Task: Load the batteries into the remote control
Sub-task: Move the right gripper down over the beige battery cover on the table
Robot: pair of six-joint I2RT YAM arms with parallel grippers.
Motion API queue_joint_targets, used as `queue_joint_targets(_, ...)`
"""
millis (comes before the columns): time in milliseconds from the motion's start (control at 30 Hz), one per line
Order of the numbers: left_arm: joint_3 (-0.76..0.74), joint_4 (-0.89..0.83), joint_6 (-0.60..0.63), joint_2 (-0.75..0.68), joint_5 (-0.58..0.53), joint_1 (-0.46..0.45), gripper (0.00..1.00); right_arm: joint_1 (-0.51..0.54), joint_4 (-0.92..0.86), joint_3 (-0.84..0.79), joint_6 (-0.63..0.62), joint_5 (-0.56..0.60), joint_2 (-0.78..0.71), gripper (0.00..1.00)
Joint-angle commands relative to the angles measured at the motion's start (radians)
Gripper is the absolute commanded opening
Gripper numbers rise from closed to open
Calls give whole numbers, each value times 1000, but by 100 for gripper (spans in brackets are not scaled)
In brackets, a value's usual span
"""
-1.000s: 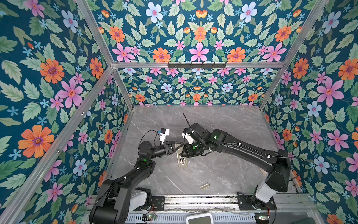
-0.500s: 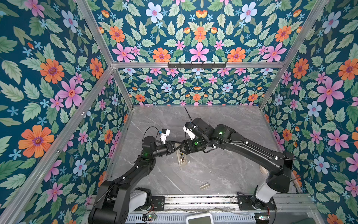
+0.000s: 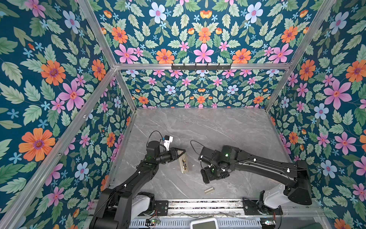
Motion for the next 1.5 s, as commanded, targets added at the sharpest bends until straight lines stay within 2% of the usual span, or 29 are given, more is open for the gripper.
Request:
queue_joint_targets(0,-4,8,13,-10,-11,3,0,25,16,-22,-103,-40,27,84)
queue_joint_targets(133,-45,71,-48,-23,-1,32,0,43,54,-38,-253,-43,77,84)
queue_joint_targets(300,-99,137,-121,-44,42,112,0,54,76,-12,-485,-27,144,82)
queue_joint_targets(433,-133,172,-160,-52,60,160,0,54,112,-56,-680,-54,124,81)
queue_joint_targets(600,-151,183,-179,-66,55,187,0,55,117,-135,-822,-51,122,81)
queue_joint_targets(833,-155,213,-210,-58,52,203,0,38,178,-227,-931,-1,131,81)
queue_joint_targets(1133,-162,207,-211,-42,59,218,0,31,282,-260,-976,-18,187,80)
queue_joint_targets(1467,-151,172,-190,-35,42,226,0,-7,311,-278,-1028,-5,210,75)
